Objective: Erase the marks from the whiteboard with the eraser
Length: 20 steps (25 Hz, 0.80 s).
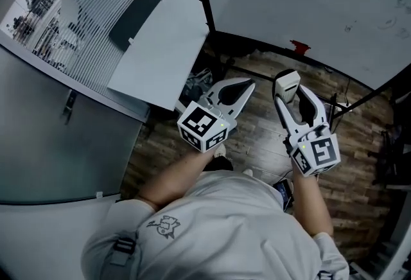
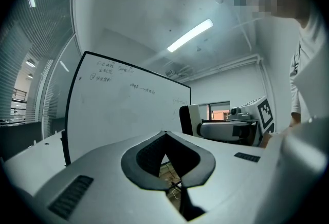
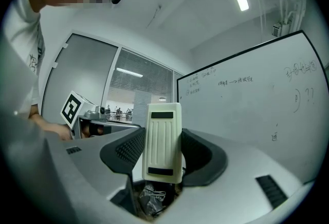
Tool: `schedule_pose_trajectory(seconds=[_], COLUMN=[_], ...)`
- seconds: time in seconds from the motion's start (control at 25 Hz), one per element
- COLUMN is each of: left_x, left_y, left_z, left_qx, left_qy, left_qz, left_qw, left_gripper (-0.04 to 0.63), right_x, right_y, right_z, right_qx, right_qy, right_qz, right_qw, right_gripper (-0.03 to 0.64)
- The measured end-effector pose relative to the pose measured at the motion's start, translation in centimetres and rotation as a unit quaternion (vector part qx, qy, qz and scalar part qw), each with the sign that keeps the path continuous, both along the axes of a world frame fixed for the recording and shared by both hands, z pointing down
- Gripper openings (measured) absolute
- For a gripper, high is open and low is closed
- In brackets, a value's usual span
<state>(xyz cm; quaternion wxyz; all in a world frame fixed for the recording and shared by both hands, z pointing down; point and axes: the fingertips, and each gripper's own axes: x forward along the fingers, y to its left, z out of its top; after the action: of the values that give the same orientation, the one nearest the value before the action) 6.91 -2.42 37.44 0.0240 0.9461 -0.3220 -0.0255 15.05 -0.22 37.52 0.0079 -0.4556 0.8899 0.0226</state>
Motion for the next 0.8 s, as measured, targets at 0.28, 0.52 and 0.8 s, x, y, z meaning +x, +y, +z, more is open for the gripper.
schedule_pose_trajectory(seconds=[0.28, 0.52, 0.8], left_x=[-4.8, -10.2, -14.9], left_y=[2.7, 3.9, 6.0], left_z=[0.8, 1.0, 1.9], left_qx=[-0.001, -0.003, -0.002], left_qy=[-0.006, -0.021, -0.023], left_qz=[0.003, 0.011, 0.030], left_qw=[1.0000, 0.9997, 0.9993], left_gripper=[0.005, 0.005, 0.005], right_x=[-4.8, -10.6, -15.2], right_y=[3.1, 5.1, 7.0], right_z=[1.0, 1.1, 2.1], right_qx=[-0.003, 0.003, -0.003], right_qy=[-0.005, 0.005, -0.008], right_qz=[-0.008, -0.008, 0.004], right_qw=[1.000, 1.000, 1.000], right_gripper=[0.233, 0.233, 0.233])
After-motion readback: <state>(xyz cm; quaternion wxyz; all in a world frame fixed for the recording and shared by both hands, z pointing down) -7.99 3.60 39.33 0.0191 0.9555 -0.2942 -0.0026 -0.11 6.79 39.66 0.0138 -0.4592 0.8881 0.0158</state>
